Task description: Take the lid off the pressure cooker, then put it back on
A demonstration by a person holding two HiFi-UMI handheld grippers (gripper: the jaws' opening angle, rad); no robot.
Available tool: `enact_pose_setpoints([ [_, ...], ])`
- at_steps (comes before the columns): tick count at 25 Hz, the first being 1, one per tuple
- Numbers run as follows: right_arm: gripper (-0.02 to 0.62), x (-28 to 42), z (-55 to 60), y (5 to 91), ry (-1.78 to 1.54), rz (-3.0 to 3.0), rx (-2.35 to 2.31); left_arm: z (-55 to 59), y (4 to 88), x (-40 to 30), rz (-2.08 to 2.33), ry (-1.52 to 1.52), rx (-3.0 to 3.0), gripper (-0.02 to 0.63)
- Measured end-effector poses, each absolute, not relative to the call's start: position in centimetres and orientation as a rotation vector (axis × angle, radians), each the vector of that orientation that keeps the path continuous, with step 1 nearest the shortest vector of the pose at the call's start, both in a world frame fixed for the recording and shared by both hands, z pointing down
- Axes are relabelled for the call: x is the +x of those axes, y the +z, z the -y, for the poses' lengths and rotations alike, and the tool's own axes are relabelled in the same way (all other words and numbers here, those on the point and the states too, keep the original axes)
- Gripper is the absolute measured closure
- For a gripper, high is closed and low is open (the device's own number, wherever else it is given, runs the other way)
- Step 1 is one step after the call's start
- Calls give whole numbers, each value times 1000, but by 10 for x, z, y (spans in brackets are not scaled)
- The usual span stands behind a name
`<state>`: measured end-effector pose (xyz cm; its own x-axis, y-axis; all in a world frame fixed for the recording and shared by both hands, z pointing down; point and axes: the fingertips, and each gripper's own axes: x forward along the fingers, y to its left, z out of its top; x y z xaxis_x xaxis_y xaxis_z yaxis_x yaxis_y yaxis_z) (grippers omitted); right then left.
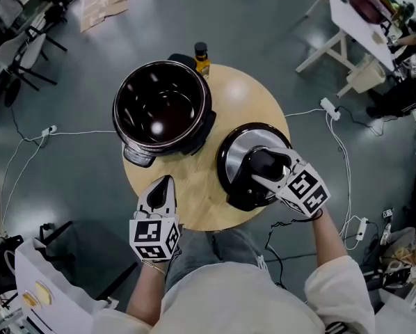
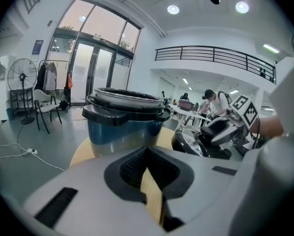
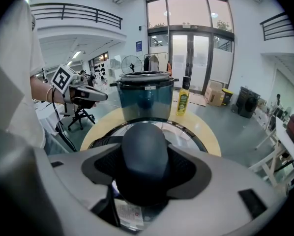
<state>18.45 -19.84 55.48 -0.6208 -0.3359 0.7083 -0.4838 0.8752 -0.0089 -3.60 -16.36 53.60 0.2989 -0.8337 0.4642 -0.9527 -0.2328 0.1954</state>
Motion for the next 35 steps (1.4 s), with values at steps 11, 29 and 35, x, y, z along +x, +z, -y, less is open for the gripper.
enact_pose_setpoints([
  [11,311,181,199,473,50,2347,546,165,488,-44,1708,240,2161,617],
  [29,313,135,247,370,-291,2397,302,174,439,-97,1967,79,2049,617],
  [35,313,105,258,349,-371,2427,140,172,431,-125,2061,29,1966,617],
])
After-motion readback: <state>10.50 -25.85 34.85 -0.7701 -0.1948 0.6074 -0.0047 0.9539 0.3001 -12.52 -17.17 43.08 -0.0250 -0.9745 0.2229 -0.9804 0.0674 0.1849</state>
